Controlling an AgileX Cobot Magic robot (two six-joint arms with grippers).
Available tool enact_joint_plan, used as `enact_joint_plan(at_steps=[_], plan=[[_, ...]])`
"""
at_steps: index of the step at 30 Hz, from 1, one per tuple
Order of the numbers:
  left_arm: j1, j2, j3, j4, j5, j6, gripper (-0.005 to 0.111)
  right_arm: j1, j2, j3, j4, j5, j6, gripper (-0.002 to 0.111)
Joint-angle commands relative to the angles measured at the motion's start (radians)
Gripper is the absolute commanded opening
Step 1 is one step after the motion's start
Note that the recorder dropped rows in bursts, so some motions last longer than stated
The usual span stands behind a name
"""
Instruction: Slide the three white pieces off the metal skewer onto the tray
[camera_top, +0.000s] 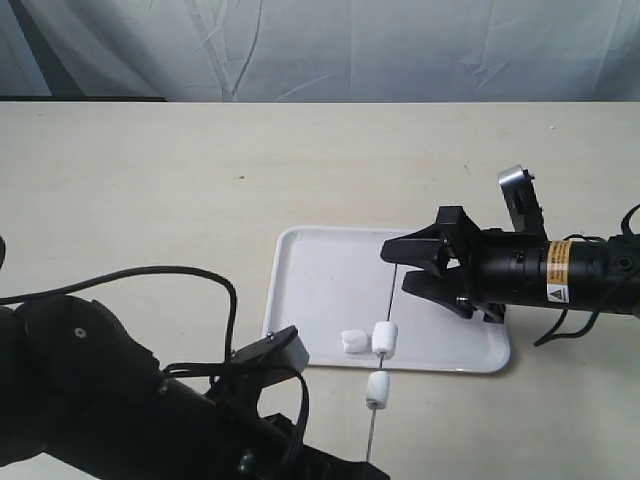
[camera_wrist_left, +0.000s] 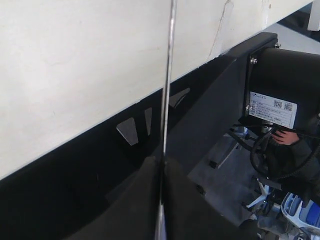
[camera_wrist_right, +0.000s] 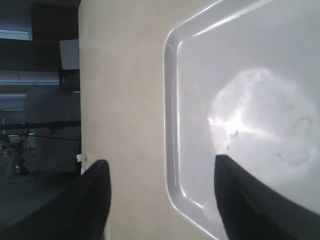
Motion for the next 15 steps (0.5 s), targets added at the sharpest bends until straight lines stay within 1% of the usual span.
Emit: enact_joint_plan(at_steps=[1,4,6,11,13,15], plan=[[-0.002,-0.005,0.002,-0.020,-0.012,-0.017,0.000,-0.002,0.002,0.001,0.000,-0.053,0.001,0.058],[-0.002,-0.005,0.002,-0.020,0.019,-0.017,0.000,-0.004,0.002,-0.005,0.049,-0.002,-0.007,0.058],[-0.002,-0.005,0.002,-0.020,0.019,-0.017,0.000,-0.004,0.002,-0.020,0.046,0.042,-0.007,0.058],[-0.002,-0.005,0.002,-0.020,0.007,-0.017,0.000,-0.004,0.002,-0.053,0.041,0.080,-0.007,0.058],[-0.002,-0.005,0.002,-0.018,0.011,-0.017,0.000,-0.004,0.002,-0.068,0.034,0.086,0.002,0.058],[-0.002,-0.005,0.002,-0.018,-0.004,-0.017,0.000,-0.004,0.002,-0.069,0.006,0.054,0.027,0.058]])
